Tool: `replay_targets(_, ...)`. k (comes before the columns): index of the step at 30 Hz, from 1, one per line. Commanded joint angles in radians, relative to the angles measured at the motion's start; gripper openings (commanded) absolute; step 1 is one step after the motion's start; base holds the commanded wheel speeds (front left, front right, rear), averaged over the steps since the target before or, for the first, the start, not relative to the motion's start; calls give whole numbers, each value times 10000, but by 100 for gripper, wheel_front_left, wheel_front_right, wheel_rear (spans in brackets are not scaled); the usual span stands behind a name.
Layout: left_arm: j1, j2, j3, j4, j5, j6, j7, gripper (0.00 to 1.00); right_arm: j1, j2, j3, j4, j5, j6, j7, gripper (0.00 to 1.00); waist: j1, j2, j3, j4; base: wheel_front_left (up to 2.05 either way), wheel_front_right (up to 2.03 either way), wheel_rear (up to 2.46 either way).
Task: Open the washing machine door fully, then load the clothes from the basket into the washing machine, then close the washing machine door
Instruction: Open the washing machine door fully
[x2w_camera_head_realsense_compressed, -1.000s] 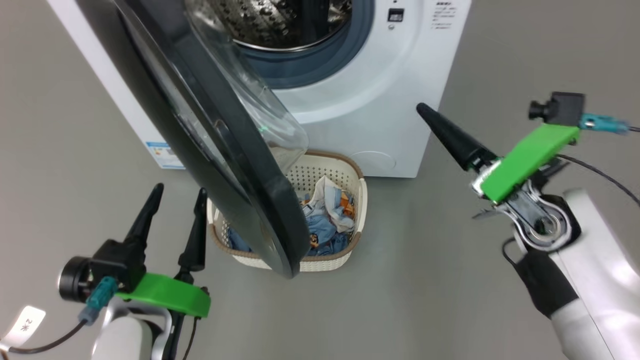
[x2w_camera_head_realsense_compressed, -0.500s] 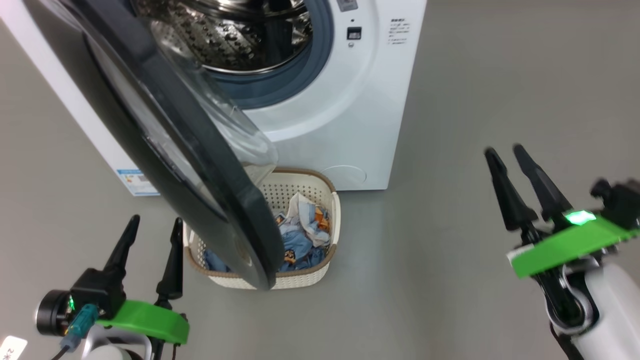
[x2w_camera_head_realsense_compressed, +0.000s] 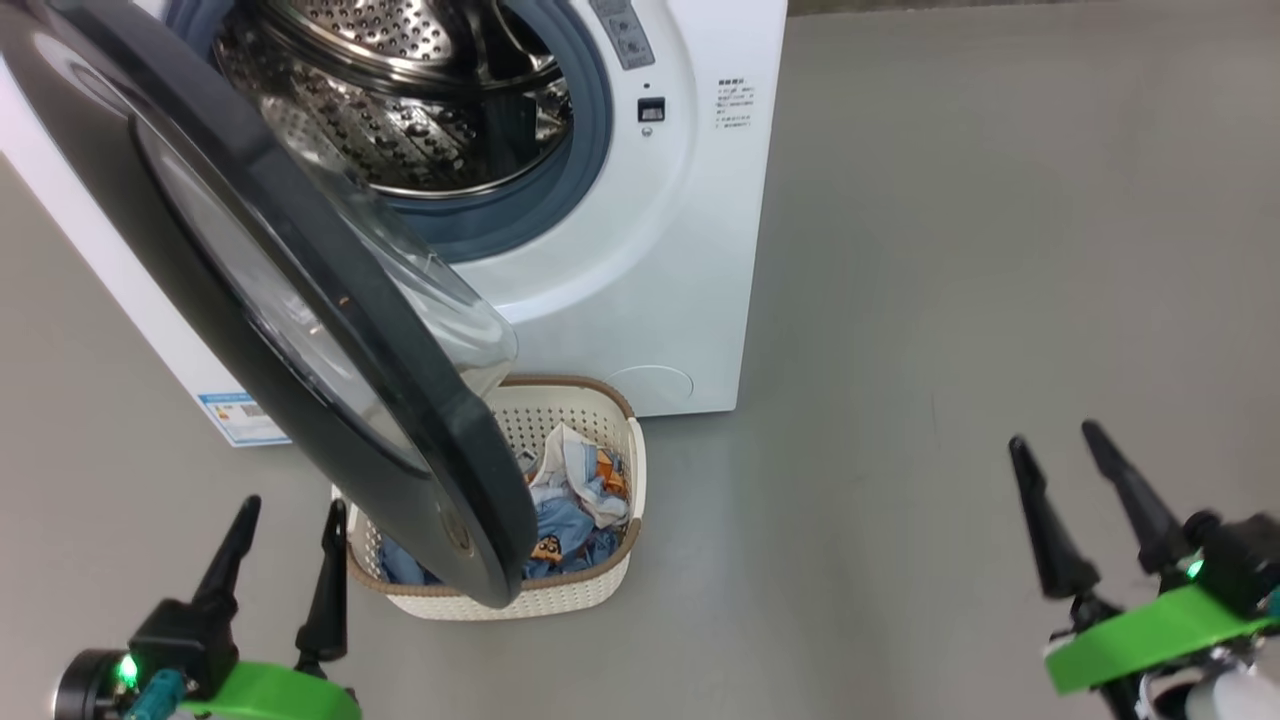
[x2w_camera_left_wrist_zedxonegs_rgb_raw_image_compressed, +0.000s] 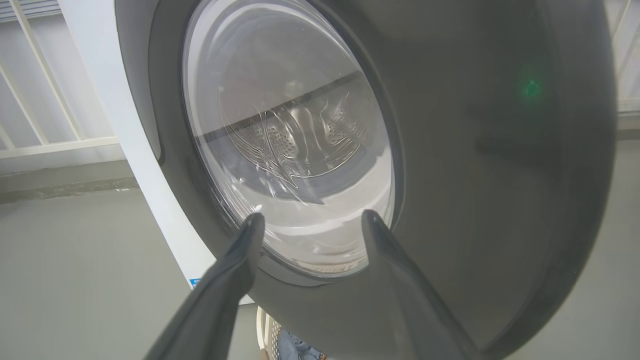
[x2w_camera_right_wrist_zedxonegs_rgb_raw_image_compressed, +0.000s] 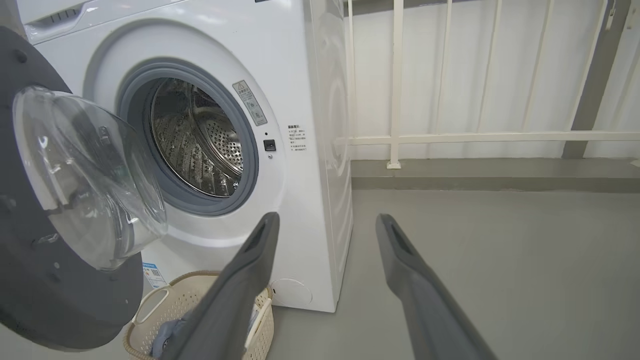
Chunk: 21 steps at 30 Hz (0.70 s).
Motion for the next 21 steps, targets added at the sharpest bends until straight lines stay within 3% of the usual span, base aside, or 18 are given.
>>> replay_targets(1,-11,193,355,-336,140,81,-63,100,259,81,120,-351,-442,16,-101,100,0,-1,-89,-32,0,0,0)
replay_targets(10,521,45,312,-537,161,291,-63,100,1423,795,-598,-617,-1632,16,-128,100,0,-1,-202,35,0,0,0)
replay_targets(21,778,-85,329,-852,9,502,-63,100,1693,1103,-896,-760,-2120,16,-130,100,0,-1,-189,86,0,0,0)
